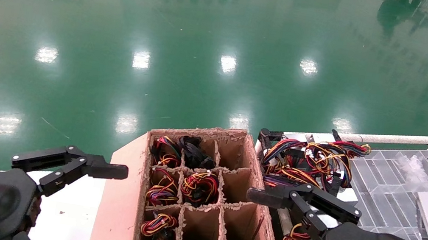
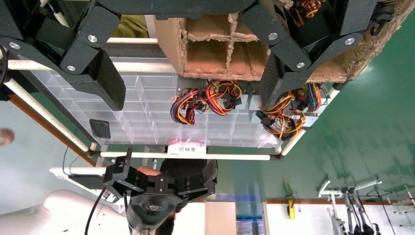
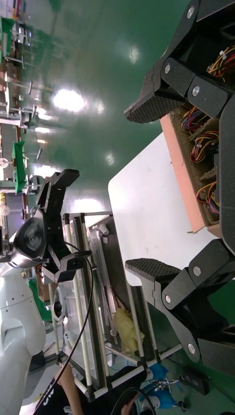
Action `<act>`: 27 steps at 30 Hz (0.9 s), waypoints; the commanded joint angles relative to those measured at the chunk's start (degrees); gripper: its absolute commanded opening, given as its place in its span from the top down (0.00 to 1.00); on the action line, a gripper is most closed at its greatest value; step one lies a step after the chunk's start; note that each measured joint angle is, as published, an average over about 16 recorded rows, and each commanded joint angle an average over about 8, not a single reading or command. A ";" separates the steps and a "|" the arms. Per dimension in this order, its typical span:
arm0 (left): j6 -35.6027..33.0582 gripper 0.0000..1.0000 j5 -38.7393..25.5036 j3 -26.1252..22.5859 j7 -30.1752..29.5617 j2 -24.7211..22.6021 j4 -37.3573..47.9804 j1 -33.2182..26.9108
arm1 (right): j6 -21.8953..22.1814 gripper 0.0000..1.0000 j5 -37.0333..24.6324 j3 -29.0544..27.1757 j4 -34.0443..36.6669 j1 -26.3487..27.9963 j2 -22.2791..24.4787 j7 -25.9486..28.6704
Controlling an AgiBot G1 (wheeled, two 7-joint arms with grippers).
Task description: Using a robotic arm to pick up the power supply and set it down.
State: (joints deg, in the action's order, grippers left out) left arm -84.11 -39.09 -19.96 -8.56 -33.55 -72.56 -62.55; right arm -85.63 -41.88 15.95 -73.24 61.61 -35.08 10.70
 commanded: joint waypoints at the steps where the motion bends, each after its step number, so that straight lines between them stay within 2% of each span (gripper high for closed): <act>1: 0.00 1.00 0.00 0.00 0.00 0.00 0.00 0.00 | 0.00 0.00 0.00 0.00 0.00 0.00 0.00 0.00; 19: 0.00 1.00 0.00 0.00 0.00 0.00 0.00 0.00 | 0.06 0.00 -0.11 0.01 -0.02 0.01 0.04 -0.03; 23: 0.00 1.00 0.00 0.00 0.00 0.00 0.01 0.00 | 1.57 0.00 -2.15 0.33 0.20 0.50 -0.31 -0.73; 27: -0.01 1.00 0.00 -0.01 0.01 0.00 0.01 -0.01 | 4.56 0.00 -7.08 1.64 0.42 2.21 -1.88 -2.05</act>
State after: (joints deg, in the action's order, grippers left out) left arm -84.12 -39.09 -19.97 -8.56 -33.55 -72.55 -62.56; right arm -81.39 -49.71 18.16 -72.86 64.52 -37.42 8.80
